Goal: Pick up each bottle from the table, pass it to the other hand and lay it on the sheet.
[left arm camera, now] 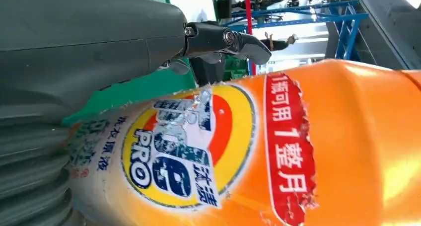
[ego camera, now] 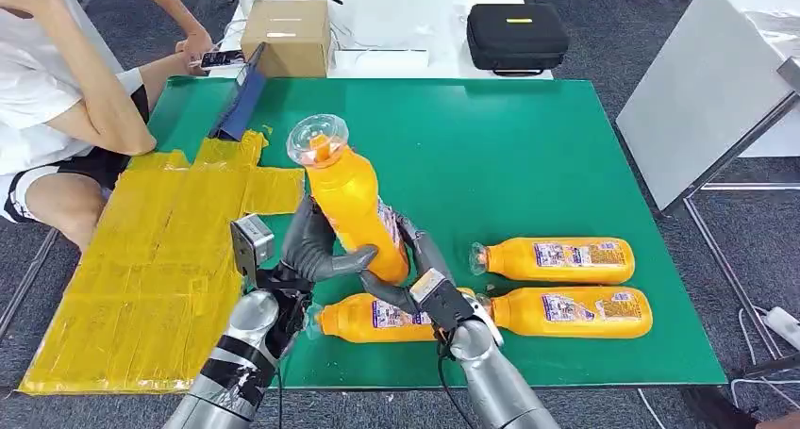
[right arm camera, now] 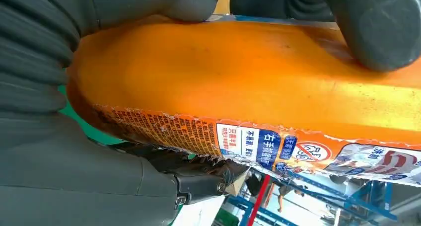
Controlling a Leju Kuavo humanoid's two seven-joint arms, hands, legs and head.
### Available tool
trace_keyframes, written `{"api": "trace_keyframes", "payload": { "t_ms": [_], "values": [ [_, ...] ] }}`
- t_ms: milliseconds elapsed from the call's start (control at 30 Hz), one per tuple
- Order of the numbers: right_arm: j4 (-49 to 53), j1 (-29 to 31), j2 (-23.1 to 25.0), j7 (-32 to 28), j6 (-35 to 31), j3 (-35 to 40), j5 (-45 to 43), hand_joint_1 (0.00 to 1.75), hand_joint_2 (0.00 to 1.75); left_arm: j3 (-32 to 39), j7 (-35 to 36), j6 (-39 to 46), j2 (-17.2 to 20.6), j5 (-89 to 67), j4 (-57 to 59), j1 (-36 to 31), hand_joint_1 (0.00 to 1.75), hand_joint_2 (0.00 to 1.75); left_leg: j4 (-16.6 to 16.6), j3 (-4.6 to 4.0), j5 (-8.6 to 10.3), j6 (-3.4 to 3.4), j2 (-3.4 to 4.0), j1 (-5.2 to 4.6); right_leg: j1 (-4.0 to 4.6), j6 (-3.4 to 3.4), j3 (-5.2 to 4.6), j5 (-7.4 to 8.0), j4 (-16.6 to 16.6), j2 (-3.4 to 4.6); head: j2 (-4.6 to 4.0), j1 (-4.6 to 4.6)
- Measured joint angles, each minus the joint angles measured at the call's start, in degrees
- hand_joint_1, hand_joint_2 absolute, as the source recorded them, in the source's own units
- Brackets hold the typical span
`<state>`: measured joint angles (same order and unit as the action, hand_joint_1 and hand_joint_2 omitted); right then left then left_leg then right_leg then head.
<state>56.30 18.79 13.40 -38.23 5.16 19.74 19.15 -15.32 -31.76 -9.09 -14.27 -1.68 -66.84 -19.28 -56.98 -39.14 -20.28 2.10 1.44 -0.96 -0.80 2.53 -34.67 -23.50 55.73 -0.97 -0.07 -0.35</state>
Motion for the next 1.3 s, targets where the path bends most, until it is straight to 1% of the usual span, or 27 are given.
{"api": "trace_keyframes", "payload": {
  "t_ms": [233,267,333,400,433,933,967,1000,1033,1100,1167,1200,1300],
  "values": [
    [-0.07,0.01,0.02,0.00,0.00,0.02,0.00,1.75,1.75,-0.04,0.00,0.00,0.00,0.00,0.00,0.00,0.02,1.75,0.00,0.00,0.00,0.00,0.00,0.00,0.00,0.00,0.00,0.00,0.00,0.00,0.00,0.00],
    [-0.07,0.01,0.02,0.00,0.02,0.02,0.00,1.75,1.75,-0.04,0.00,0.00,0.00,0.00,0.00,0.00,1.75,1.75,0.00,0.00,0.00,0.00,0.00,0.00,0.00,0.00,0.00,0.00,0.00,0.00,0.00,0.00],
    [-0.50,0.11,0.07,0.00,-0.44,0.35,0.18,1.75,1.75,-0.13,0.00,0.07,0.00,0.81,0.00,0.01,1.75,1.75,0.00,0.00,0.00,0.00,0.00,0.00,-0.01,0.01,0.01,0.01,0.00,0.00,0.00,0.00],
    [-2.21,0.63,0.09,0.28,-4.13,0.55,1.97,1.75,1.75,-0.13,-0.17,1.75,0.02,1.09,-0.33,0.68,1.75,1.75,0.00,-0.01,0.00,0.00,0.00,-0.01,0.00,0.01,0.01,0.01,0.00,0.00,0.00,0.00],
    [-2.69,0.72,0.11,0.37,-4.85,0.79,2.40,1.75,1.75,-0.13,-0.20,2.34,0.04,1.09,-0.44,0.96,1.75,1.75,0.00,-0.01,0.00,0.00,-0.01,0.00,0.00,0.01,0.01,0.01,0.00,0.00,0.00,0.00],
    [-3.30,0.72,0.48,0.09,-3.61,1.11,1.73,1.75,1.75,-0.11,-1.55,6.95,0.15,0.81,-1.51,1.74,1.75,1.75,0.00,-0.01,0.00,0.00,0.00,0.00,-0.01,0.00,-0.01,0.00,0.00,0.00,0.00,0.00],
    [-3.30,0.71,0.50,0.09,-3.61,1.11,1.73,1.68,1.75,-0.11,-1.57,7.06,0.15,0.76,-1.57,1.81,1.75,1.75,0.00,-0.01,0.00,0.00,0.00,0.00,-0.01,0.00,-0.02,0.00,0.00,0.00,0.00,0.00],
    [-3.30,0.71,0.50,0.09,-3.61,1.11,1.73,0.58,1.75,-0.11,-1.57,7.06,0.15,0.74,-1.77,1.94,1.75,1.75,0.00,-0.01,0.00,0.00,0.00,0.00,-0.01,0.00,-0.02,0.00,0.00,0.00,0.00,0.00],
    [-3.30,0.72,0.52,0.09,-3.61,1.14,1.73,0.00,1.75,-0.11,-1.57,7.17,0.15,0.74,-1.92,2.01,1.75,1.75,0.00,-0.01,0.00,0.00,0.00,0.00,-0.01,0.00,-0.02,0.00,0.00,0.00,0.00,0.00],
    [-3.26,0.70,0.55,0.09,-3.65,1.11,1.73,0.00,1.75,-0.11,-1.66,8.09,0.15,0.30,-2.10,2.08,1.75,1.75,0.00,-0.01,0.00,0.00,0.00,0.00,0.00,0.00,-0.02,0.00,0.00,0.00,0.00,0.00],
    [-2.60,0.26,0.61,0.09,-4.58,1.11,1.49,0.00,1.75,-0.07,-2.25,11.89,0.15,-1.80,-2.82,2.15,1.75,1.75,0.00,-0.02,0.00,0.00,0.00,0.00,0.00,0.00,-0.02,0.00,0.00,0.00,0.00,0.00],
    [-1.88,-0.17,0.63,0.26,-5.71,1.09,1.60,0.00,1.75,-0.02,-2.87,15.21,0.15,-3.92,-3.43,2.16,1.75,1.75,0.00,-0.03,0.00,0.00,0.00,0.00,0.00,0.00,-0.01,0.00,0.00,0.00,0.00,0.00],
    [1.67,-1.53,0.81,1.42,-11.01,0.98,2.47,0.00,1.75,0.74,-4.66,31.25,0.20,-14.84,-6.14,2.44,1.75,1.75,0.00,-0.06,0.00,0.00,0.01,0.00,0.01,0.00,-0.03,0.00,0.01,0.01,0.00,0.06]
  ]
}}
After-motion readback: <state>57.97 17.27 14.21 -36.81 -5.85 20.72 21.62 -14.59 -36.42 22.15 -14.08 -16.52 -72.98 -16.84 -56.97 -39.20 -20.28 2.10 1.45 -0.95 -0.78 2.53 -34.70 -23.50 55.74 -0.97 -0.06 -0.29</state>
